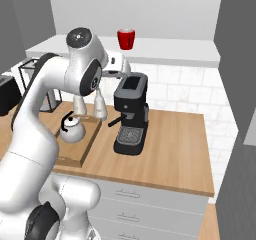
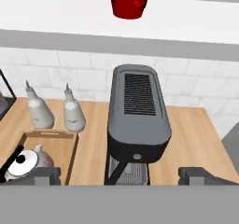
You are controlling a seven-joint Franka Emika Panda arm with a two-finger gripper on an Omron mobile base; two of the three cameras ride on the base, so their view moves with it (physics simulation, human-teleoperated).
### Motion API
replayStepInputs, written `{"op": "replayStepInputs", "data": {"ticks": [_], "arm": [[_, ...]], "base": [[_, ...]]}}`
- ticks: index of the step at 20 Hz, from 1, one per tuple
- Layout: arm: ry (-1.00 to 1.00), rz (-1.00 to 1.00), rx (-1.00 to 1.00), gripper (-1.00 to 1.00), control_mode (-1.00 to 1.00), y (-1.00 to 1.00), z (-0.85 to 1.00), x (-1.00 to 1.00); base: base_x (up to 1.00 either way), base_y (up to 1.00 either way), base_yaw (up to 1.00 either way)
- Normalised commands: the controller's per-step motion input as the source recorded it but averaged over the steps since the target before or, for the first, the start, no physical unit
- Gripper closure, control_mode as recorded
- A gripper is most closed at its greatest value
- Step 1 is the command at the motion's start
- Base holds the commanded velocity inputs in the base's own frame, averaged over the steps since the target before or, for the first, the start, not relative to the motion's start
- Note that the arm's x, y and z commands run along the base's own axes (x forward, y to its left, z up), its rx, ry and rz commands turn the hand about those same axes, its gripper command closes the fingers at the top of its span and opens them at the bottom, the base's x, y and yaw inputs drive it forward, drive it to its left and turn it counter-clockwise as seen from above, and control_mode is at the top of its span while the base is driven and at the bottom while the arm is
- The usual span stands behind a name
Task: Pick the kettle from the counter and place it on the tray. Then pick the mug from the cabinet and place it on the tray. Then close the cabinet doors.
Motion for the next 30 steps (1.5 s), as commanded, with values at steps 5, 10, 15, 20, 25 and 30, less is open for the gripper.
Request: {"op": "replayStepInputs", "data": {"ticks": [5, 10, 15, 20, 25, 30], "arm": [[-0.14, 0.01, 0.12, -1.00, -1.00, -0.08, 0.82, 0.39], [-0.03, 0.12, 0.20, -1.00, -1.00, -0.09, 0.36, 0.66], [0.04, 0.10, 0.02, -1.00, -1.00, 0.00, -0.10, 0.73], [0.00, 0.07, 0.00, -1.00, -1.00, -0.01, -0.13, 0.67], [0.00, 0.11, 0.01, -1.00, -1.00, -0.08, -0.06, 0.63], [0.00, 0.08, 0.01, -1.00, -1.00, -0.15, 0.00, 0.31]], "base": [[0.00, 0.00, 0.00], [0.00, 0.00, 0.00], [0.00, 0.00, 0.00], [0.00, 0.00, 0.00], [0.00, 0.00, 0.00], [0.00, 0.00, 0.00]]}}
